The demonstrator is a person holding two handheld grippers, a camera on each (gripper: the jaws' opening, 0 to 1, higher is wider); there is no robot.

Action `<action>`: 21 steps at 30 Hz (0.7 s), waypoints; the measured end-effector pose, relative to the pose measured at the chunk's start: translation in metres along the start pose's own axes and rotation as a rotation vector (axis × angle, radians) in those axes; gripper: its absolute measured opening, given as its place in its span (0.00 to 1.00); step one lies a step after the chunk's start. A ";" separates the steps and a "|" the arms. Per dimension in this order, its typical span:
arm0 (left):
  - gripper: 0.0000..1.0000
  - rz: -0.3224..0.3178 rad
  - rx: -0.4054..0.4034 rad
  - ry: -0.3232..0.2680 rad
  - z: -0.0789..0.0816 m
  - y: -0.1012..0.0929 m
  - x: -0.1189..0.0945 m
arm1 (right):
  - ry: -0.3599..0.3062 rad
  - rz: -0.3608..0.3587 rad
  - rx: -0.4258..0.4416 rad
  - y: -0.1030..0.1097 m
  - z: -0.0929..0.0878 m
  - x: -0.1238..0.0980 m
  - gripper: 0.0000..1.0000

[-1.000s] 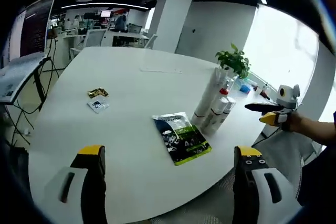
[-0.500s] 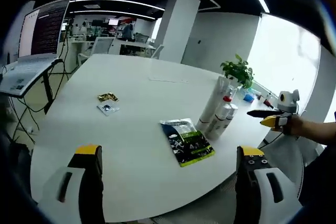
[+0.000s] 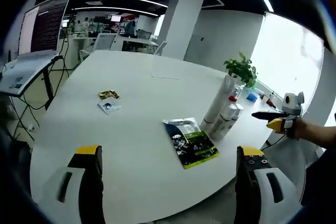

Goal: Arrange the skincare products in the storage area until every visible bottle or jar stands upright without overlapping.

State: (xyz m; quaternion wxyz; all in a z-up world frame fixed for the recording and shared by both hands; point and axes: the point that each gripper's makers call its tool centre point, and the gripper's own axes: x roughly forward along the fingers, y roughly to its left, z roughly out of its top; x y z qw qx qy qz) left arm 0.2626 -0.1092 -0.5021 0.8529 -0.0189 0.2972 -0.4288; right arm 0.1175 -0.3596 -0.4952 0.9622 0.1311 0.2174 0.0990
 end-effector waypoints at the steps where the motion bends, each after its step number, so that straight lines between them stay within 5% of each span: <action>1: 0.99 0.001 0.001 0.001 0.001 0.001 0.002 | -0.003 -0.002 0.006 -0.001 0.000 -0.001 0.83; 7: 0.99 0.049 -0.048 -0.018 0.010 0.013 0.014 | -0.017 0.003 0.029 -0.002 0.002 -0.001 0.82; 12: 0.98 0.097 -0.141 0.085 -0.008 0.029 0.030 | 0.001 0.009 0.025 -0.001 -0.001 0.001 0.82; 21: 0.97 0.130 -0.200 0.119 -0.001 0.038 0.058 | 0.010 0.015 0.039 -0.001 -0.004 0.001 0.82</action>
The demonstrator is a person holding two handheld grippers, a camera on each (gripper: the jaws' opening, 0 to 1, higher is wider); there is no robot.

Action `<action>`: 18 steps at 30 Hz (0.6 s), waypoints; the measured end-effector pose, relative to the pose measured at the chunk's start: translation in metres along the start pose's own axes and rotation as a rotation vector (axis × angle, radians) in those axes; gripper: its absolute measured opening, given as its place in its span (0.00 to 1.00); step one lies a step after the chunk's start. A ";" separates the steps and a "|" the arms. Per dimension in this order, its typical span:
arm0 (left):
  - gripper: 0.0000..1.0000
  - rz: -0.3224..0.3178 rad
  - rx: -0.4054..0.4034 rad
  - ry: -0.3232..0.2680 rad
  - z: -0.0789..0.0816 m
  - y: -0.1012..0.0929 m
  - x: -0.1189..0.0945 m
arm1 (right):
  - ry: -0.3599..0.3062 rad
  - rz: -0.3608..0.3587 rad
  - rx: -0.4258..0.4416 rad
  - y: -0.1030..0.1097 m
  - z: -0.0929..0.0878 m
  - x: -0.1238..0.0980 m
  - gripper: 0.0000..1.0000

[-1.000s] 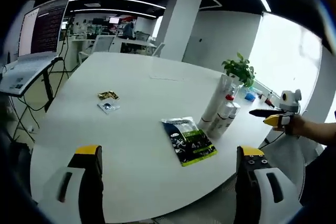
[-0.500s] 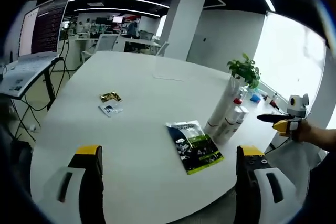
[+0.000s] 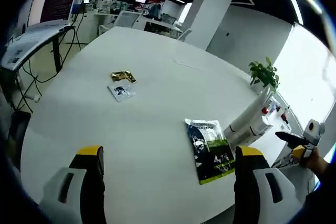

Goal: Arrange the skincare products in the storage area until every visible bottle or jar stands upright without overlapping.

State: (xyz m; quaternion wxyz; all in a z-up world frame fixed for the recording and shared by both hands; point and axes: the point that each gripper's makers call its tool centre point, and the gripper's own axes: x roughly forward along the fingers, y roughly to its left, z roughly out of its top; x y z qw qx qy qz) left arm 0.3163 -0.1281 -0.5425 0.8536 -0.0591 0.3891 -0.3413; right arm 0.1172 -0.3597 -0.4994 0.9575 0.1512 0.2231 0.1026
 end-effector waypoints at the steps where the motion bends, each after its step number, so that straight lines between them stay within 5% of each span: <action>1: 0.97 0.007 -0.010 0.004 0.004 0.001 0.006 | -0.001 0.000 0.005 -0.002 0.000 0.000 0.82; 10: 0.91 0.055 -0.108 0.034 0.032 0.017 0.039 | -0.006 -0.001 0.026 -0.003 -0.001 0.000 0.81; 18: 0.89 0.110 -0.057 0.128 0.043 0.028 0.068 | 0.004 -0.007 0.029 -0.003 -0.003 0.000 0.81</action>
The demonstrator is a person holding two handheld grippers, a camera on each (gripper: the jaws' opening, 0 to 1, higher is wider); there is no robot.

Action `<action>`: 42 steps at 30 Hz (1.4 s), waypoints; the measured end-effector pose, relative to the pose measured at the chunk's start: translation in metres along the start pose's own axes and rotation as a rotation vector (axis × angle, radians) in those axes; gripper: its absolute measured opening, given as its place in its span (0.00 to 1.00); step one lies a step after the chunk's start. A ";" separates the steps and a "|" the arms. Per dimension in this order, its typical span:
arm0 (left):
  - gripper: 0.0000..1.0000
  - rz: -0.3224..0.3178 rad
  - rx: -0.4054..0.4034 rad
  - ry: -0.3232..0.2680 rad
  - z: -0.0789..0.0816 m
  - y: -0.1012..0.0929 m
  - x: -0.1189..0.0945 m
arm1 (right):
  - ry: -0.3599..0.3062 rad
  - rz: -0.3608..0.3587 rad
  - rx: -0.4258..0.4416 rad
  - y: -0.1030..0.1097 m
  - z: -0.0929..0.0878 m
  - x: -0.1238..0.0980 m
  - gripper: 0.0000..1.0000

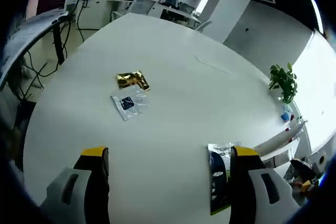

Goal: Arrange the skincare products in the storage area until every visible bottle or jar stands upright without overlapping.

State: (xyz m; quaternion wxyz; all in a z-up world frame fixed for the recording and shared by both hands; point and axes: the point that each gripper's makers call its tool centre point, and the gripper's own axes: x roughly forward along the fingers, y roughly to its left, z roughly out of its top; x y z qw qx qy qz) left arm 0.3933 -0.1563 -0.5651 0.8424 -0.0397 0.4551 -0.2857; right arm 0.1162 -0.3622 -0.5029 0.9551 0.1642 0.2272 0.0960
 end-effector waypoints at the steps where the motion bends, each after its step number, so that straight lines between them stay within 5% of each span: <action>1: 0.89 0.003 0.002 0.005 0.002 0.001 0.003 | 0.000 -0.003 0.000 -0.001 0.000 0.000 0.81; 16: 0.85 0.069 -0.030 0.134 0.013 0.003 0.028 | 0.002 -0.023 0.006 -0.006 -0.002 -0.001 0.81; 42: 0.68 0.289 -0.122 0.126 0.037 0.042 0.062 | -0.016 -0.053 0.051 -0.016 0.001 -0.001 0.80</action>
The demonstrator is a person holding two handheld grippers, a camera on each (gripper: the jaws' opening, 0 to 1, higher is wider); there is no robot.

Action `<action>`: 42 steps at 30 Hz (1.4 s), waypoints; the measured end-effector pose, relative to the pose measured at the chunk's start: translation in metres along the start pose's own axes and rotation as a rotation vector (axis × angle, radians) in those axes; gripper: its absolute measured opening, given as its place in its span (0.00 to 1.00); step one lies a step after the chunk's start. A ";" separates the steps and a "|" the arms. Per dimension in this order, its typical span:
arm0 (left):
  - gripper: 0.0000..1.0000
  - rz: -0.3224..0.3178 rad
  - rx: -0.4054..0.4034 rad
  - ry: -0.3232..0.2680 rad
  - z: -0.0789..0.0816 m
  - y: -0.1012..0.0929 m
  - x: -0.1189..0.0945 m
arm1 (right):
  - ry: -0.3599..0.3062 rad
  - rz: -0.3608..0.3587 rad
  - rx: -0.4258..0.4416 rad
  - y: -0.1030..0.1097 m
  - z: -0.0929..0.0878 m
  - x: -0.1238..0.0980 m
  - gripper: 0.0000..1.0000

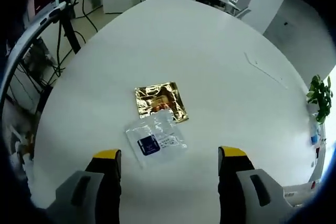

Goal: Arrange the skincare products in the storage area until every visible bottle or jar stands upright without overlapping.

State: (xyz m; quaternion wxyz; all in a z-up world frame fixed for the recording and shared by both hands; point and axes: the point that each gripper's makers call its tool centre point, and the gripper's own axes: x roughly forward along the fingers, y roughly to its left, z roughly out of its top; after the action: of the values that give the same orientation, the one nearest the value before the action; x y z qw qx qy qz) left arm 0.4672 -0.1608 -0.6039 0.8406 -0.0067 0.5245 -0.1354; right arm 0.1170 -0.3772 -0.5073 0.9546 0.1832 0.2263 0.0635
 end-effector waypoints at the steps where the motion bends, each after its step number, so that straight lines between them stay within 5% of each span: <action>1: 0.68 0.007 -0.009 -0.001 -0.001 0.000 0.000 | -0.002 -0.001 0.002 -0.001 0.000 0.000 0.80; 19: 0.59 0.081 0.026 -0.027 0.010 0.012 0.006 | 0.011 -0.013 0.005 -0.002 -0.002 0.000 0.79; 24: 0.44 0.155 0.064 -0.002 0.005 0.026 0.005 | 0.010 -0.016 0.006 -0.003 -0.002 0.000 0.79; 42: 0.35 0.108 0.101 -0.015 0.019 0.026 0.013 | 0.011 -0.018 0.005 -0.003 -0.003 0.000 0.78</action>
State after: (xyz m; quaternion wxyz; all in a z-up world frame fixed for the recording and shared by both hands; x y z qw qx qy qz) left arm 0.4952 -0.1409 -0.6106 0.8499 0.0628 0.5102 -0.1162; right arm 0.1154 -0.3791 -0.5105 0.9534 0.1831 0.2332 0.0553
